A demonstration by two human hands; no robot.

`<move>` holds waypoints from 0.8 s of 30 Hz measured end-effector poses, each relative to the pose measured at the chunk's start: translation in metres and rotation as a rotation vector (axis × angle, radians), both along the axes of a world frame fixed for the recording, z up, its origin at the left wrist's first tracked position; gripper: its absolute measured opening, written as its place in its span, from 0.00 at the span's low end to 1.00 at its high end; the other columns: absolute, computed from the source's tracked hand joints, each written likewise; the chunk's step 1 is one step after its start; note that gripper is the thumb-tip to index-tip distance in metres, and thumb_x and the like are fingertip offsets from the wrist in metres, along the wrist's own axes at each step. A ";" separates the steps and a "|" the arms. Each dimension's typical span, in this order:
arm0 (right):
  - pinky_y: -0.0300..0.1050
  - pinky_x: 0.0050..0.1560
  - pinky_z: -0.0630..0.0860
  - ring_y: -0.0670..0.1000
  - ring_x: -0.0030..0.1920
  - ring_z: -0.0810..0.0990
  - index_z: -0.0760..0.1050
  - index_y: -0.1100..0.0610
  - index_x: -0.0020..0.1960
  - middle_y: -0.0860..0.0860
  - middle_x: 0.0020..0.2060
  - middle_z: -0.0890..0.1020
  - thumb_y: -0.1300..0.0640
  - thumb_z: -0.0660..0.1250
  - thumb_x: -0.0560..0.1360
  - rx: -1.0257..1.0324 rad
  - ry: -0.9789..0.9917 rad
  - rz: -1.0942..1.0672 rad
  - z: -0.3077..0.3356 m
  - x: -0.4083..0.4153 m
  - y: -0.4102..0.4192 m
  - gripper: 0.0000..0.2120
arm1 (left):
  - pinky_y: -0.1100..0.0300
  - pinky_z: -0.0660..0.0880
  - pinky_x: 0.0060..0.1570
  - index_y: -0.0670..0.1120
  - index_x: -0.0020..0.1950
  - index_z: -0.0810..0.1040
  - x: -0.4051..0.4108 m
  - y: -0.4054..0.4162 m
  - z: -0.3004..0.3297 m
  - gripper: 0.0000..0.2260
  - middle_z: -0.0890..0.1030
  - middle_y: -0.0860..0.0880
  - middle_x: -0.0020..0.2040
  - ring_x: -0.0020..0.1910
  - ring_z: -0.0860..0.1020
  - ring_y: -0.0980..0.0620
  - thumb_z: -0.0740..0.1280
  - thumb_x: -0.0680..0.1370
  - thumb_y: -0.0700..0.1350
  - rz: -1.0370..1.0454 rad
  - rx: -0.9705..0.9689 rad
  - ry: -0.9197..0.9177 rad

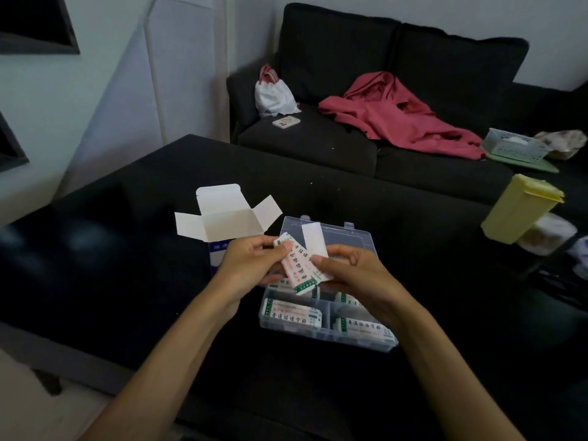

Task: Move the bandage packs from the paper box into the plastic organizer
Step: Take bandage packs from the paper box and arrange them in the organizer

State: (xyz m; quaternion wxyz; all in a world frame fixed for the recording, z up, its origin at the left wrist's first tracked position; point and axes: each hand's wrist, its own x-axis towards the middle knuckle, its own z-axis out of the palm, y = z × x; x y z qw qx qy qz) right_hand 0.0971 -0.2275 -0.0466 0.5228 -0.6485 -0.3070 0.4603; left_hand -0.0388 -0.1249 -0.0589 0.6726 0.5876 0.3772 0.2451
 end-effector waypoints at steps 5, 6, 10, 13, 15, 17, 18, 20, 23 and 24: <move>0.38 0.43 0.80 0.48 0.44 0.84 0.79 0.56 0.53 0.53 0.44 0.85 0.58 0.67 0.75 0.107 -0.117 -0.149 -0.007 0.004 -0.002 0.07 | 0.67 0.78 0.33 0.45 0.49 0.79 0.006 -0.005 -0.002 0.03 0.84 0.46 0.40 0.37 0.84 0.55 0.68 0.77 0.42 0.105 -0.033 -0.073; 0.38 0.45 0.80 0.45 0.44 0.84 0.79 0.54 0.54 0.50 0.44 0.85 0.57 0.67 0.75 0.182 -0.275 -0.214 -0.010 0.004 -0.002 0.08 | 0.67 0.78 0.33 0.45 0.48 0.79 0.007 -0.007 -0.003 0.02 0.84 0.46 0.41 0.37 0.84 0.56 0.67 0.77 0.42 0.131 -0.028 -0.081; 0.32 0.48 0.75 0.42 0.49 0.79 0.80 0.52 0.56 0.46 0.49 0.83 0.55 0.67 0.73 0.393 -1.200 -0.175 -0.024 -0.001 0.004 0.12 | 0.66 0.79 0.35 0.44 0.51 0.78 0.009 -0.009 -0.006 0.04 0.84 0.44 0.46 0.39 0.84 0.55 0.65 0.79 0.41 0.176 -0.039 -0.106; 0.42 0.52 0.72 0.51 0.56 0.77 0.81 0.51 0.56 0.50 0.54 0.81 0.53 0.70 0.73 0.294 -1.488 -0.052 -0.040 -0.004 0.008 0.12 | 0.64 0.80 0.38 0.43 0.61 0.76 0.011 -0.009 -0.005 0.11 0.82 0.43 0.53 0.46 0.83 0.52 0.60 0.81 0.43 0.156 -0.165 -0.142; 0.46 0.56 0.71 0.52 0.60 0.74 0.80 0.50 0.58 0.50 0.59 0.79 0.48 0.65 0.75 0.228 -1.501 -0.048 -0.042 -0.007 0.009 0.14 | 0.61 0.80 0.42 0.42 0.65 0.73 0.010 -0.009 -0.004 0.14 0.81 0.42 0.56 0.49 0.82 0.50 0.57 0.82 0.45 0.136 -0.264 -0.171; 0.44 0.60 0.65 0.50 0.63 0.71 0.79 0.49 0.60 0.49 0.62 0.77 0.43 0.56 0.76 0.189 -1.472 -0.034 -0.041 -0.008 0.010 0.20 | 0.58 0.79 0.46 0.42 0.65 0.72 0.009 -0.009 -0.002 0.15 0.80 0.42 0.56 0.51 0.81 0.48 0.57 0.82 0.49 0.126 -0.357 -0.220; 0.43 0.61 0.62 0.49 0.65 0.69 0.78 0.49 0.60 0.49 0.63 0.76 0.42 0.54 0.76 0.178 -1.453 -0.021 -0.040 -0.009 0.010 0.21 | 0.58 0.78 0.46 0.43 0.63 0.72 0.010 -0.008 -0.001 0.15 0.80 0.42 0.55 0.51 0.81 0.48 0.57 0.82 0.50 0.118 -0.385 -0.236; 0.42 0.62 0.59 0.47 0.66 0.67 0.78 0.49 0.60 0.48 0.64 0.74 0.43 0.57 0.77 0.188 -1.387 -0.023 -0.041 -0.007 0.010 0.18 | 0.58 0.79 0.47 0.43 0.62 0.73 0.012 -0.010 -0.001 0.12 0.81 0.43 0.53 0.49 0.82 0.50 0.59 0.82 0.47 0.087 -0.336 -0.188; 0.32 0.58 0.64 0.43 0.62 0.70 0.75 0.49 0.60 0.45 0.63 0.73 0.50 0.65 0.77 0.192 -1.088 -0.151 -0.037 -0.006 0.011 0.12 | 0.59 0.79 0.48 0.42 0.61 0.74 0.016 -0.014 -0.002 0.11 0.82 0.43 0.52 0.49 0.82 0.51 0.58 0.82 0.42 0.071 -0.212 -0.110; 0.28 0.50 0.69 0.41 0.57 0.72 0.71 0.49 0.61 0.44 0.62 0.72 0.52 0.65 0.77 0.167 -0.907 -0.179 -0.033 -0.005 0.010 0.13 | 0.61 0.78 0.46 0.43 0.61 0.74 0.018 -0.015 -0.002 0.10 0.82 0.44 0.52 0.49 0.82 0.52 0.58 0.82 0.43 0.075 -0.185 -0.106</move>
